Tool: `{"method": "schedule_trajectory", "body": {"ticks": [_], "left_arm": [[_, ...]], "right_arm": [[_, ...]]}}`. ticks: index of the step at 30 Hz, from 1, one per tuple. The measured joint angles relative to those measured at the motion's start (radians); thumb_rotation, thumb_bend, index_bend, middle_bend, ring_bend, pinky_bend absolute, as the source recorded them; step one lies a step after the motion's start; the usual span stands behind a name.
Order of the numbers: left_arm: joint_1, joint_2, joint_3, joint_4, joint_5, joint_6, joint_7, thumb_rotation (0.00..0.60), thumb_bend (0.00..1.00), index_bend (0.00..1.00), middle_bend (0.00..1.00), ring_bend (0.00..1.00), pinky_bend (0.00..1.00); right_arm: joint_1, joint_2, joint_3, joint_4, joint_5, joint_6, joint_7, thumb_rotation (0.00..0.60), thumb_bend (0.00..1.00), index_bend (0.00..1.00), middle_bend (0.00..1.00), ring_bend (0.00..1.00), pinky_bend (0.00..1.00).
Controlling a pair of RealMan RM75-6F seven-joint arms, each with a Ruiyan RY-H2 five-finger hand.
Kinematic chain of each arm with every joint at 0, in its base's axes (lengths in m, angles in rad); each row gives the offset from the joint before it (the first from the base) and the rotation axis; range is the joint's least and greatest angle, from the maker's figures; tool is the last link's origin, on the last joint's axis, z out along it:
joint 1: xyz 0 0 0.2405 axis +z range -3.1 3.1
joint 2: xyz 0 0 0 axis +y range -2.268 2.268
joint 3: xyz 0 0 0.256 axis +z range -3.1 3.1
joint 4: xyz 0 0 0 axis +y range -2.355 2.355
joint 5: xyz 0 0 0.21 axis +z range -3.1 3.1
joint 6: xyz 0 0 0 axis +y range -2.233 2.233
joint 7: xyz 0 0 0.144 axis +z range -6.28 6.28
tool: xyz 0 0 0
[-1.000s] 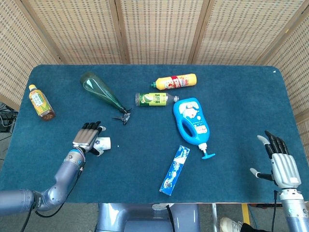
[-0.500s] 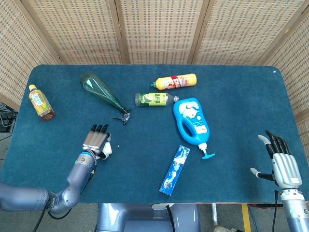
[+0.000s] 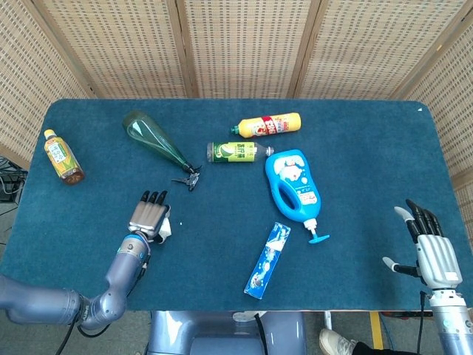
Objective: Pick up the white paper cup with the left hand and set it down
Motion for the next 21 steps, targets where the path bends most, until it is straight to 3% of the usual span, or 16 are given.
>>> {"method": "schedule_trajectory", "body": {"ticks": [5,11,21], "left_arm": [[0.014,0.004,-0.004,-0.002,0.048,0.007,-0.033,0.537,0.33,0.4,0.0,0.0,0.0],[0.06,0.001,-0.013,0.01,0.186,0.03,-0.149,0.538,0.33,0.38,0.0,0.0,0.0],[0.194,-0.102,-0.023,0.197,0.531,0.103,-0.566,0.583,0.31,0.42,0.0,0.0,0.0]], "right_arm": [[0.001,-0.001,0.0,0.001,0.001,-0.003,0.0,0.6,0.1,0.0,0.0,0.0,0.0],[0.001,-0.003,-0.002,0.0,-0.001,-0.002,-0.005,0.6,0.1,0.0,0.0,0.0,0.0],[0.004,-0.011,-0.007,0.001,-0.007,-0.006,-0.019,0.6,0.1,0.0,0.0,0.0,0.0]]}}
